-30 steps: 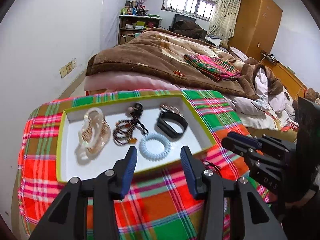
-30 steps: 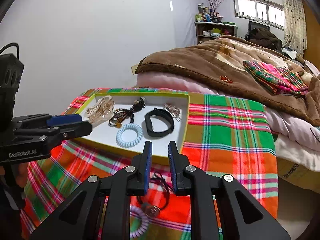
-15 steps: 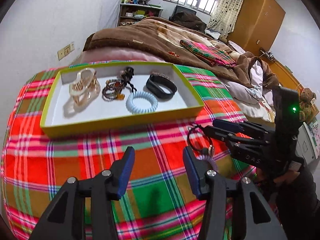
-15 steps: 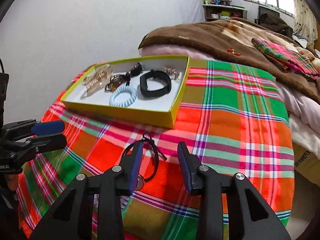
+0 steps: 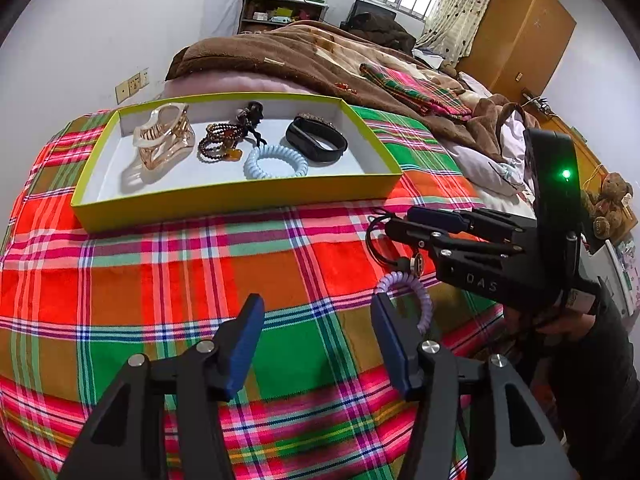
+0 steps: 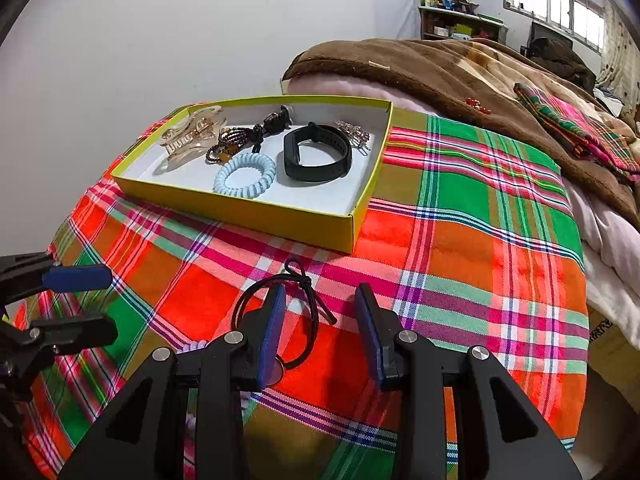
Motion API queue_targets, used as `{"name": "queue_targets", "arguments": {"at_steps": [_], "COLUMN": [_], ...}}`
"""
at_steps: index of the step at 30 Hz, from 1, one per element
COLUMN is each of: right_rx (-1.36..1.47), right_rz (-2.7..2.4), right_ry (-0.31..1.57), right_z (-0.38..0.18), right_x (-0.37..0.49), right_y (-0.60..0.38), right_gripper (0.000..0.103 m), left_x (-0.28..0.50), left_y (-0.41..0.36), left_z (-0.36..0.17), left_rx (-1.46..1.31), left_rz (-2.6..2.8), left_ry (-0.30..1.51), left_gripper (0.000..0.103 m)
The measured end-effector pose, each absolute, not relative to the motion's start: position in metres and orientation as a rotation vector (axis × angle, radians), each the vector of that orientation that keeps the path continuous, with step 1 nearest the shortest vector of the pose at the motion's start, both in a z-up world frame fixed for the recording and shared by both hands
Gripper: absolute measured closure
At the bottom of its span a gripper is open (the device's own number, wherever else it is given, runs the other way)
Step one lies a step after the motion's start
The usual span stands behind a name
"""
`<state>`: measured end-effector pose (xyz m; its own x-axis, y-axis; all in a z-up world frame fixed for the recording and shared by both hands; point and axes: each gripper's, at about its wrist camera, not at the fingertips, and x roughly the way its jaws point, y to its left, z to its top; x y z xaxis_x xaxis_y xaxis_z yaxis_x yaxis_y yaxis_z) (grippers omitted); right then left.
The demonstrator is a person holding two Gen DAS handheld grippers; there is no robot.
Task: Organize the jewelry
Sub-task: 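Move both tools back to the lavender coil tie and black H-charm hair tie, then grasp the black H-charm hair tie with the right tool while the left tool grasps the lavender coil tie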
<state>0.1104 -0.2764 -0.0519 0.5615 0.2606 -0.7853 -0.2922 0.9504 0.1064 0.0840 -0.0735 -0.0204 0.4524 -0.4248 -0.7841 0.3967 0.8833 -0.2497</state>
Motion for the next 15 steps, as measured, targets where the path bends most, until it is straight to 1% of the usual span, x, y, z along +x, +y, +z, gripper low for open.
{"name": "queue_targets", "arguments": {"at_steps": [2, 3, 4, 5, 8, 9, 10, 11, 15], "right_rx": [-0.057, -0.067, -0.075, -0.078, -0.076, -0.074, -0.074, -0.074, -0.048], "right_rz": [0.321, 0.319, 0.316, 0.315, 0.323, 0.326, 0.325, 0.323, 0.322], "right_ry": [0.915, 0.914, 0.913, 0.914, 0.911, 0.910, 0.908, 0.904, 0.873], "right_z": [-0.052, -0.052, -0.052, -0.052, -0.052, -0.052, -0.052, -0.051, -0.046], "right_x": [0.110, 0.109, 0.109, 0.108, 0.107, 0.107, 0.106, 0.105, 0.101], "right_y": [-0.274, -0.273, -0.272, -0.272, -0.274, -0.275, -0.276, -0.277, -0.284], "right_gripper": [0.066, 0.068, 0.072, 0.081, 0.086, 0.091, 0.094, 0.100, 0.100], "left_x": [0.084, 0.083, 0.082, 0.081, 0.080, 0.080, 0.079, 0.079, 0.077], "left_y": [-0.074, -0.074, -0.075, -0.075, -0.079, -0.081, -0.082, -0.084, -0.092], "left_z": [-0.022, -0.022, -0.023, -0.023, -0.024, -0.025, -0.026, -0.026, -0.028], "left_rx": [-0.037, -0.038, -0.040, -0.043, -0.040, -0.037, -0.034, -0.032, -0.021], "left_rz": [-0.504, -0.505, -0.509, -0.510, -0.515, -0.516, -0.518, -0.522, -0.540], "left_ry": [0.986, 0.988, 0.990, 0.992, 1.001, 1.005, 1.008, 1.011, 1.021], "left_gripper": [0.042, 0.041, 0.041, 0.041, 0.040, 0.040, 0.040, 0.040, 0.040]}}
